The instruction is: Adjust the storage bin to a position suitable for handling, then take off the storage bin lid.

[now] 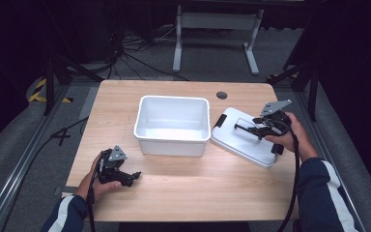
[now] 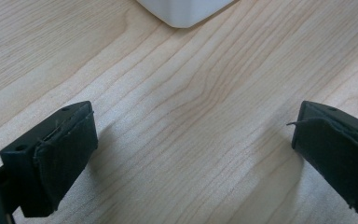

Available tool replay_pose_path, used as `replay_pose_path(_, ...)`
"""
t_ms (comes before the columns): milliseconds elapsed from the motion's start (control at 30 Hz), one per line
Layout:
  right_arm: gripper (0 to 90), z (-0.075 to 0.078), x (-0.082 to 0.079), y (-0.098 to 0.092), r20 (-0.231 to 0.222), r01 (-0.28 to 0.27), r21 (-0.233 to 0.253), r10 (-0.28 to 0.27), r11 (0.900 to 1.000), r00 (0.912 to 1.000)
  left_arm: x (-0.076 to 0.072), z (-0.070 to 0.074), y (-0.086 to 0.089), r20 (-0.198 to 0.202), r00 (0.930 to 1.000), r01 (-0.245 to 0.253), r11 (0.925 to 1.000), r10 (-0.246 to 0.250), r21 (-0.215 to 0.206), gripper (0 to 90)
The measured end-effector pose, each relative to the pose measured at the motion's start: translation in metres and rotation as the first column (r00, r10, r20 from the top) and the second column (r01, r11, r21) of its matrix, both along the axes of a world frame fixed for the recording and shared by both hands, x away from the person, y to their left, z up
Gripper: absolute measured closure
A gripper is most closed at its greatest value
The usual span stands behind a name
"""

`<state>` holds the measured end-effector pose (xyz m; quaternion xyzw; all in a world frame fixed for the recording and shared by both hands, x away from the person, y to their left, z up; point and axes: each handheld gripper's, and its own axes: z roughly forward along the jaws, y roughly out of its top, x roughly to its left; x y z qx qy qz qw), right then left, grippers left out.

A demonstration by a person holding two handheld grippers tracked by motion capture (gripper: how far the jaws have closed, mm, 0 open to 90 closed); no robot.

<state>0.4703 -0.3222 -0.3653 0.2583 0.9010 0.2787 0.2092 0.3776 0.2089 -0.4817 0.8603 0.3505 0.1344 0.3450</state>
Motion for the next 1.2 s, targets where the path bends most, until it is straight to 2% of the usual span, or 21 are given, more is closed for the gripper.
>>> replay_pose_path(100,55.5,0.002,-0.003,0.002,-0.011,-0.018,0.016,0.019,1.000,0.9998,0.000,0.000,0.000,0.001,1.0000,0.003,1.0000,-0.003,0.001,0.5)
replay_pose_path(167,54.9,0.004,-0.005,0.003,-0.010,-0.009,-0.005,0.009,1.000,0.9999,0.000,0.000,0.000,0.001,1.0000,0.003,1.0000,-0.003,0.001,0.5)
replay_pose_path(367,52.5,0.007,-0.010,0.006,-0.009,-0.006,0.009,0.006,1.000,0.9999,0.000,0.000,0.000,0.003,1.0000,0.006,1.0000,-0.006,0.001,0.6)
replay_pose_path(600,46.4,0.008,-0.018,0.006,-0.014,0.004,-0.006,-0.004,1.000,0.9999,0.000,0.000,0.000,-0.003,1.0000,0.006,1.0000,-0.006,-0.001,0.7)
replay_pose_path(733,43.1,0.009,-0.027,0.003,-0.011,0.020,-0.007,-0.020,1.000,0.9997,0.000,0.000,0.000,0.003,1.0000,0.006,1.0000,-0.006,0.001,0.7)
replay_pose_path(867,39.1,0.008,-0.045,-0.005,0.001,0.021,0.006,-0.021,1.000,0.9998,0.000,0.000,0.000,0.003,1.0000,0.006,1.0000,-0.006,0.000,0.7)
replay_pose_path(967,37.0,0.008,-0.051,-0.008,-0.001,0.024,0.011,-0.024,1.000,0.9997,0.000,0.000,0.000,-0.002,1.0000,0.008,1.0000,-0.008,0.001,0.6)
replay_pose_path(1000,37.0,0.007,-0.056,-0.010,0.015,0.030,0.017,-0.031,0.999,0.9994,0.000,0.000,-0.001,-0.004,1.0000,0.008,1.0000,-0.008,-0.002,0.6)
replay_pose_path(1200,34.0,0.003,-0.076,-0.023,0.042,0.055,0.041,-0.057,0.998,0.9975,0.001,0.000,-0.002,0.002,0.9999,0.015,0.9999,-0.015,-0.005,0.6)
